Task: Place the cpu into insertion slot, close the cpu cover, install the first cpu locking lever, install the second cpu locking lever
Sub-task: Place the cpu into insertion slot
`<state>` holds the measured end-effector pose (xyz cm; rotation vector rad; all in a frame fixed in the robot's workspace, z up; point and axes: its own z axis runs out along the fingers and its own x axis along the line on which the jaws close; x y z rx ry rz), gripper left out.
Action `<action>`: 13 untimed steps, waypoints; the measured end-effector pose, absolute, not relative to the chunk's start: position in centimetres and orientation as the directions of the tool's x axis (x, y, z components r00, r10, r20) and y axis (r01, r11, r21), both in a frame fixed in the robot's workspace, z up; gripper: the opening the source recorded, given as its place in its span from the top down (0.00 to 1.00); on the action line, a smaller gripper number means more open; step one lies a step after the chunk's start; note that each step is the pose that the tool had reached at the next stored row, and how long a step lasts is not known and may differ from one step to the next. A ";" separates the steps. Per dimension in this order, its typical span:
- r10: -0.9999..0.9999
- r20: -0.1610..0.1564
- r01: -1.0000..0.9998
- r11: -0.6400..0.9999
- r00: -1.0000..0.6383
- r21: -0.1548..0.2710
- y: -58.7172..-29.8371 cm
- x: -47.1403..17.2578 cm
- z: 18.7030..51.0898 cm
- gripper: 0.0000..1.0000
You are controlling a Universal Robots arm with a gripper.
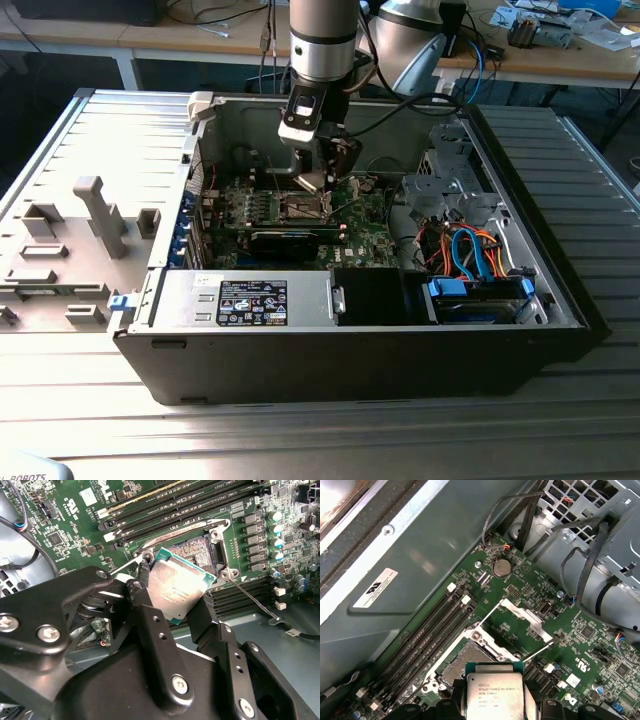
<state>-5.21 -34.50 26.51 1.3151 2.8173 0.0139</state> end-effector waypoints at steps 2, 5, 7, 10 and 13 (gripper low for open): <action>0.776 -0.026 0.776 0.630 -0.630 0.021 -34.5 -5.2 26.5 0.45; 0.786 -0.026 0.785 0.619 -0.618 0.021 -34.5 -5.2 26.5 0.45; 0.789 -0.027 0.789 0.614 -0.614 0.021 -34.5 -5.2 26.5 0.45; 0.794 -0.027 0.793 0.608 -0.608 0.021 -34.5 -5.2 26.5 0.45; 0.800 -0.028 0.800 0.600 -0.600 0.020 -34.5 -5.2 26.4 0.45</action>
